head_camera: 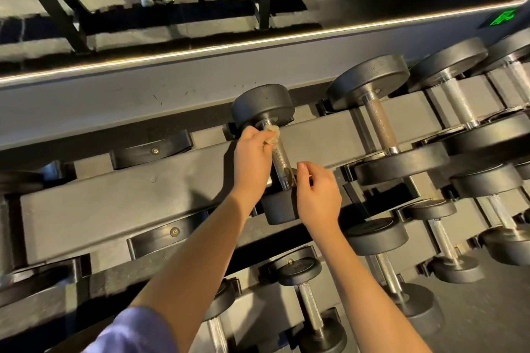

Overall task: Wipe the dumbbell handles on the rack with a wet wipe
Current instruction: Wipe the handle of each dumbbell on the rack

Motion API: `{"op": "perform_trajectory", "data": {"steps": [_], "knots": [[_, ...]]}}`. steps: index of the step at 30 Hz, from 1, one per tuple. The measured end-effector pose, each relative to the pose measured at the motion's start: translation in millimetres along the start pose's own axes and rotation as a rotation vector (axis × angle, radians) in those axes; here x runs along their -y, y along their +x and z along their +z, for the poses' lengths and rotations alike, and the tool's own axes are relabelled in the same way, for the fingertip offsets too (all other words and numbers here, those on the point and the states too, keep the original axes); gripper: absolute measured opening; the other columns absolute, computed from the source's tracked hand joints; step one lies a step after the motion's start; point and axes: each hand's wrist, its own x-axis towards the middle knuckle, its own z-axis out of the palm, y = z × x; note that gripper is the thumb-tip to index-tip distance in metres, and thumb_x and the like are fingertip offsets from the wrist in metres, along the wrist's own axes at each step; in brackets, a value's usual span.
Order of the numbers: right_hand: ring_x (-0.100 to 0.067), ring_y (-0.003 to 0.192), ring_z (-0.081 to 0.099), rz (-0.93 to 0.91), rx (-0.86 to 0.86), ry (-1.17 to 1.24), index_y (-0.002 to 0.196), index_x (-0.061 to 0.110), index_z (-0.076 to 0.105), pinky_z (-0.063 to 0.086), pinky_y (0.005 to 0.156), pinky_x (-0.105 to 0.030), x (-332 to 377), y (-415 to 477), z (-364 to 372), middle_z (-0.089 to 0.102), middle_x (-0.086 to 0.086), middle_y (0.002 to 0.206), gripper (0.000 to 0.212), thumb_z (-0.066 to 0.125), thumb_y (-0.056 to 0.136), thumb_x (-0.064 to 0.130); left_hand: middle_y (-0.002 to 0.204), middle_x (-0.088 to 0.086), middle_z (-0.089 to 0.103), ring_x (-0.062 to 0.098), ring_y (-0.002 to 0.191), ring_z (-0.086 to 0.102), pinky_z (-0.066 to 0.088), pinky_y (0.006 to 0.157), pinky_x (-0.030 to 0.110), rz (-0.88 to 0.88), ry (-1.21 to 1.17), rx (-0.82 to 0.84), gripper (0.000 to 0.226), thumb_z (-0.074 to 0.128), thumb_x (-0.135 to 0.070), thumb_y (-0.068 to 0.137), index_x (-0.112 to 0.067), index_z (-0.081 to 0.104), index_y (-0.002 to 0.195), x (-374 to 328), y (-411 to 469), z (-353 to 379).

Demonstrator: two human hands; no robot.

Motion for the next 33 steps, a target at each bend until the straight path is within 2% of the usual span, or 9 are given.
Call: {"op": "perform_trajectory", "data": {"steps": [4, 7, 13, 18, 21, 24, 28, 30, 33], "knots": [[-0.012, 0.101, 0.052, 0.016, -0.030, 0.012, 0.106, 0.018, 0.068, 0.030, 0.073, -0.024, -0.5, -2.2, 1.4, 0.067, 0.004, 0.104, 0.028, 0.043, 0.099, 0.029, 0.097, -0.002, 0.055, 0.009, 0.086, 0.055, 0.044, 0.075, 0.009, 0.012, -0.020, 0.123, 0.023, 0.060, -0.011, 0.093, -0.006, 0.068, 0.114, 8.4, -30.3, 0.1], [-0.011, 0.101, 0.051, 0.024, -0.026, 0.010, 0.107, 0.018, 0.068, 0.030, 0.074, -0.024, -0.2, -2.4, 1.8, 0.066, 0.004, 0.105, 0.028, 0.043, 0.099, 0.029, 0.098, -0.004, 0.055, 0.005, 0.085, 0.053, 0.038, 0.073, 0.001, 0.013, -0.011, 0.191, 0.022, 0.063, -0.012, 0.090, -0.007, 0.069, 0.111, 10.6, -24.8, -4.1], [-0.014, 0.098, 0.053, 0.012, -0.049, 0.015, 0.104, 0.016, 0.068, 0.034, 0.075, -0.026, -1.2, -0.2, 3.1, 0.067, 0.003, 0.101, 0.028, 0.043, 0.099, 0.028, 0.099, -0.005, 0.057, 0.006, 0.087, 0.056, 0.042, 0.076, 0.005, 0.004, -0.036, 0.077, 0.018, 0.065, -0.011, 0.089, -0.008, 0.070, 0.106, 1.5, -20.0, -1.5], [-0.019, 0.094, 0.054, -0.011, -0.057, 0.025, 0.098, 0.012, 0.068, 0.035, 0.071, -0.029, -2.6, -1.7, 3.5, 0.067, -0.002, 0.094, 0.028, 0.044, 0.099, 0.027, 0.100, 0.006, 0.063, 0.019, 0.089, 0.063, 0.052, 0.083, 0.030, -0.052, 0.005, 0.306, 0.013, 0.066, -0.010, 0.087, -0.005, 0.073, 0.097, 5.5, -24.3, -7.1], [-0.022, 0.088, 0.055, -0.025, -0.046, -0.006, 0.089, 0.012, 0.066, 0.038, 0.070, -0.032, -2.8, -0.5, 5.4, 0.065, -0.003, 0.086, 0.032, 0.041, 0.098, 0.030, 0.092, 0.002, 0.060, 0.018, 0.084, 0.058, 0.047, 0.078, 0.029, -0.056, 0.093, 0.433, 0.010, 0.064, -0.011, 0.088, -0.007, 0.073, 0.092, 1.8, -27.7, -14.3], [-0.024, 0.085, 0.058, -0.049, -0.024, -0.068, 0.088, 0.015, 0.066, 0.042, 0.071, -0.034, -2.8, 1.5, 5.9, 0.065, -0.001, 0.083, 0.038, 0.035, 0.096, 0.036, 0.094, 0.003, 0.065, 0.020, 0.088, 0.061, 0.050, 0.084, 0.033, -0.048, 0.105, 0.520, 0.007, 0.064, -0.012, 0.088, -0.011, 0.071, 0.088, -1.5, -29.6, -23.2], [-0.022, 0.107, 0.057, -0.047, 0.003, -0.147, 0.112, 0.017, 0.064, 0.038, 0.099, -0.042, -1.5, -9.8, 1.7, 0.065, 0.000, 0.112, 0.037, 0.035, 0.100, 0.034, 0.094, -0.002, 0.055, 0.013, 0.088, 0.054, 0.038, 0.077, 0.018, -0.030, 0.110, 0.399, 0.013, 0.062, -0.011, 0.089, -0.008, 0.070, 0.098, 0.7, -46.9, -40.1], [-0.019, 0.128, 0.044, -0.051, 0.020, -0.166, 0.131, 0.016, 0.054, 0.021, 0.112, -0.044, -0.2, -23.6, -1.8, 0.054, -0.001, 0.135, 0.038, 0.035, 0.102, 0.032, 0.098, -0.001, 0.056, 0.011, 0.087, 0.052, 0.036, 0.076, 0.017, -0.049, 0.091, 0.313, 0.016, 0.064, -0.012, 0.088, -0.008, 0.069, 0.102, 7.3, -62.5, -50.4], [-0.018, 0.145, 0.018, -0.101, 0.025, -0.197, 0.145, 0.016, 0.035, 0.006, 0.117, -0.043, 2.8, -59.8, -3.3, 0.029, -0.001, 0.155, 0.046, 0.039, 0.101, 0.026, 0.100, -0.002, 0.060, 0.006, 0.083, 0.053, 0.037, 0.073, 0.008, -0.098, 0.034, 0.225, 0.020, 0.067, -0.010, 0.086, -0.008, 0.069, 0.106, 24.2, -93.1, -66.6]]}}
